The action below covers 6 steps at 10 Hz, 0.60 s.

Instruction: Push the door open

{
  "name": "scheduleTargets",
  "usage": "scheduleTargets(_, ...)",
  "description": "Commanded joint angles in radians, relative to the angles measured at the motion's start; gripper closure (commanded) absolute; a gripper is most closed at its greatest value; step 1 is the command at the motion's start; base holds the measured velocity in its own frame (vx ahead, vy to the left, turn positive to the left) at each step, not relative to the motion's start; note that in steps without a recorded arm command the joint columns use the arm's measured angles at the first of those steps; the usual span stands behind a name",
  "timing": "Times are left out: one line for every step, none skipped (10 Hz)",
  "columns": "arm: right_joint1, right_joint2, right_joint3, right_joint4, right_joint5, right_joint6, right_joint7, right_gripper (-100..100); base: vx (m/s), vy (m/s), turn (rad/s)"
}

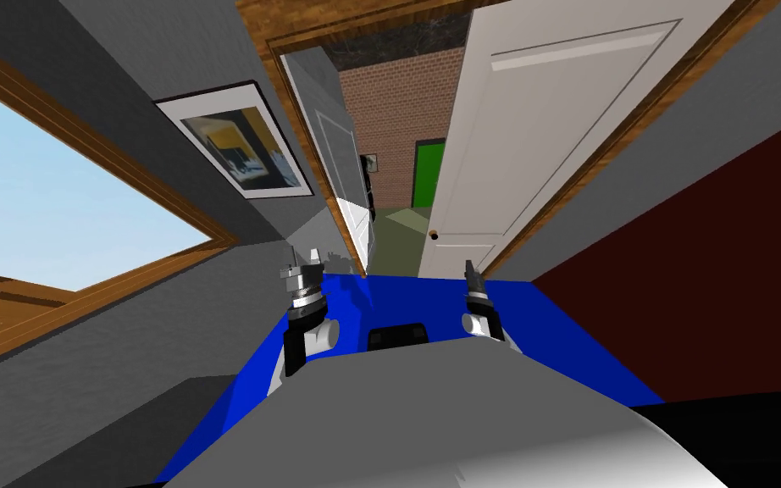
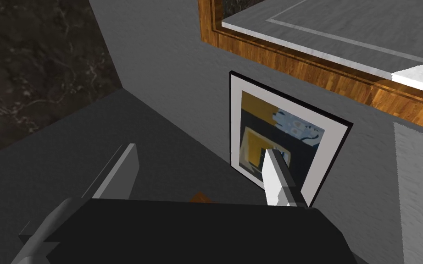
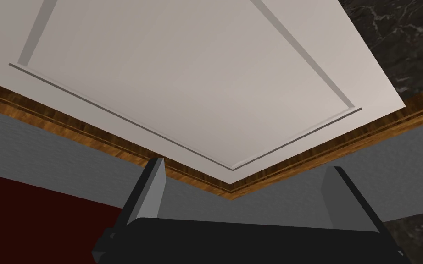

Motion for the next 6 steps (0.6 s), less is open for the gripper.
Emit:
scheduleTargets(-0.01,-0.008,-0.006,0.04,-0.017,-0.006,0.046,-100,0.034,-0.04,0.198)
scheduleTargets(-0.016,-0.013,-0.01,0.066,-0.028,-0.012,0.074,-100,0.046,-0.055,0.249)
scheduleTargets(-0.016,-0.013,-0.01,0.067,-0.028,-0.012,0.074,-100,0.043,-0.042,0.088)
scheduleTargets(-0.022,-0.018,-0.013,0.094,-0.039,-0.019,0.102,-100,0.034,-0.03,0.124)
scheduleTargets(-0.027,-0.023,-0.017,0.12,-0.05,-0.024,0.129,-100,0.042,-0.042,0.247)
scheduleTargets(-0.033,-0.028,-0.02,0.143,-0.06,-0.03,0.157,-100,0.061,-0.057,0.206)
